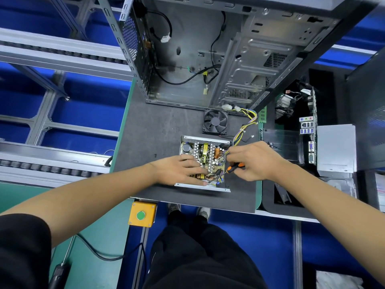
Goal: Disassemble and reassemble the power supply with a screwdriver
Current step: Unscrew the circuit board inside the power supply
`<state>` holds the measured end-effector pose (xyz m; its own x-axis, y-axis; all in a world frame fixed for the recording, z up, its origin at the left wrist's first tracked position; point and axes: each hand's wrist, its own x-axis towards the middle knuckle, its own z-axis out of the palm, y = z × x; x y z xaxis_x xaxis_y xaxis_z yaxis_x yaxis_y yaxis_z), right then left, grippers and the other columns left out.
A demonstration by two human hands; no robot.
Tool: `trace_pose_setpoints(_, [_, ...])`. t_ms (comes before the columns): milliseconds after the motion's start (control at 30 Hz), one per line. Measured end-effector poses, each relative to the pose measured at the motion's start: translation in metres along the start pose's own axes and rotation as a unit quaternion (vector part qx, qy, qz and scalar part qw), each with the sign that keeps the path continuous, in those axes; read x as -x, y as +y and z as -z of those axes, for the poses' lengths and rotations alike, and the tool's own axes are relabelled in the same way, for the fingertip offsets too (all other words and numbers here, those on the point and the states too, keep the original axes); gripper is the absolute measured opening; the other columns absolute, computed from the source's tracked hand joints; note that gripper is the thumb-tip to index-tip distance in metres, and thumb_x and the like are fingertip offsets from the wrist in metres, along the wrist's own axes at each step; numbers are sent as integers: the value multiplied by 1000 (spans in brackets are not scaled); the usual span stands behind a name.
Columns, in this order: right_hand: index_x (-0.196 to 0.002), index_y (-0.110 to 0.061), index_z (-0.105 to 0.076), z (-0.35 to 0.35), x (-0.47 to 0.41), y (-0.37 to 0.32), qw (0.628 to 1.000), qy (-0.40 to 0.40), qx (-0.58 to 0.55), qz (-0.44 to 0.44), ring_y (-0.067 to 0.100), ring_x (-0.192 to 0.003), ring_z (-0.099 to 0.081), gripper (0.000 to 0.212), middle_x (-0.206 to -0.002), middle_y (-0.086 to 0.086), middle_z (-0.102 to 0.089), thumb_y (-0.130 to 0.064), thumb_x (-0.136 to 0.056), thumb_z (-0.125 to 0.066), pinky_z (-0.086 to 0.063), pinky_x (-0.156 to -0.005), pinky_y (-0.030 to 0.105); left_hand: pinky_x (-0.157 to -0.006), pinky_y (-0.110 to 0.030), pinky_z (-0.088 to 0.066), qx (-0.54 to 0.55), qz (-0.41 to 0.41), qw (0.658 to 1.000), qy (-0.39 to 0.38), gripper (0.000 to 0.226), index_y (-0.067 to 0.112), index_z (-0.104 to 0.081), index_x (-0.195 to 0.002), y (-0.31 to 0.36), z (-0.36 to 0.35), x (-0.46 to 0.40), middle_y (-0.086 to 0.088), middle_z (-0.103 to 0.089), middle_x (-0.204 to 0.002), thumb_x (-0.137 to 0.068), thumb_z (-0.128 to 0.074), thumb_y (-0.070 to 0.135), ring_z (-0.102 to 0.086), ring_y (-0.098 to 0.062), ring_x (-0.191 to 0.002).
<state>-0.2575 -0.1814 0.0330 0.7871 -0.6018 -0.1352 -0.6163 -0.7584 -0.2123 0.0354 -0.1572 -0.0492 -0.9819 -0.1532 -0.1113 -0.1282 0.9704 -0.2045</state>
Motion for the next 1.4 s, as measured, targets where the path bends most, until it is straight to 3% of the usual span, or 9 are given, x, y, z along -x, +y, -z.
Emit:
trace_pose_setpoints(267, [-72, -23, -58, -1, -2, -3, 1000, -12, 12, 4, 21, -56, -48, 8, -72, -5, -52, -20, -67, -63, -38, -38, 27, -111, -34, -29, 3, 7, 1000, -5, 55, 36, -58, -141, 1, -1, 0, 0, -61, -140, -97, -38, 9, -62, -21, -117])
trace_pose_setpoints(633, [-75, -23, -62, 3, -4, -2, 999, -22, 27, 3, 22, -55, -48, 10, -72, -5, -52, -20, -65, -64, -30, -40, 23, -110, -33, -28, 3, 4, 1000, -4, 55, 35, -58, -141, 1, 0, 0, -1, -61, -139, -97, -38, 10, -62, -22, -117])
trace_pose_setpoints(867, [-74, -22, -58, 4, -5, -4, 999, -32, 27, 14, 22, -55, -48, 7, -73, -5, -53, -21, -67, -60, -33, -40, 24, -110, -34, -28, -2, 5, 1000, 3, 54, 35, -58, -140, 1, -2, -1, -1, -61, -139, -97, -38, 11, -62, -22, -117])
trace_pose_setpoints(1033, [-70, -21, -55, 9, -7, -7, 998, -39, 46, 36, 22, -49, -43, 13, -69, -4, -49, -19, -63, -67, -21, -42, 22, -112, -34, -28, -7, 7, 1000, 4, 55, 37, -50, -147, 3, -8, 1, 0, -57, -144, -98, -45, 12, -58, -22, -122])
trace_pose_setpoints(1133, [-70, -20, -56, 10, -8, -8, 997, -39, 54, 41, 24, -46, -44, 18, -69, -4, -50, -18, -61, -71, -21, -42, 22, -111, -34, -29, 1, 15, 1000, 15, 55, 37, -52, -145, 3, -9, 0, 0, -58, -142, -97, -46, 11, -59, -22, -121])
trace_pose_setpoints(1267, [-69, -20, -55, 11, -8, -9, 997, -35, 57, 45, 23, -46, -42, 20, -69, -4, -51, -18, -60, -72, -26, -39, 22, -111, -35, -31, 16, 21, 999, 35, 59, 36, -53, -145, 2, -10, 0, -1, -58, -142, -93, -65, 11, -59, -22, -120])
trace_pose_setpoints(1400, [-68, -19, -55, 12, -7, -10, 997, -20, 56, 52, 20, -50, -26, 21, -69, -4, -50, -18, -59, -74, -25, -39, 22, -112, -35, -31, 31, 29, 998, 40, 61, 37, -50, -147, 3, -12, 0, 0, -56, -144, -93, -65, 13, -57, -22, -123])
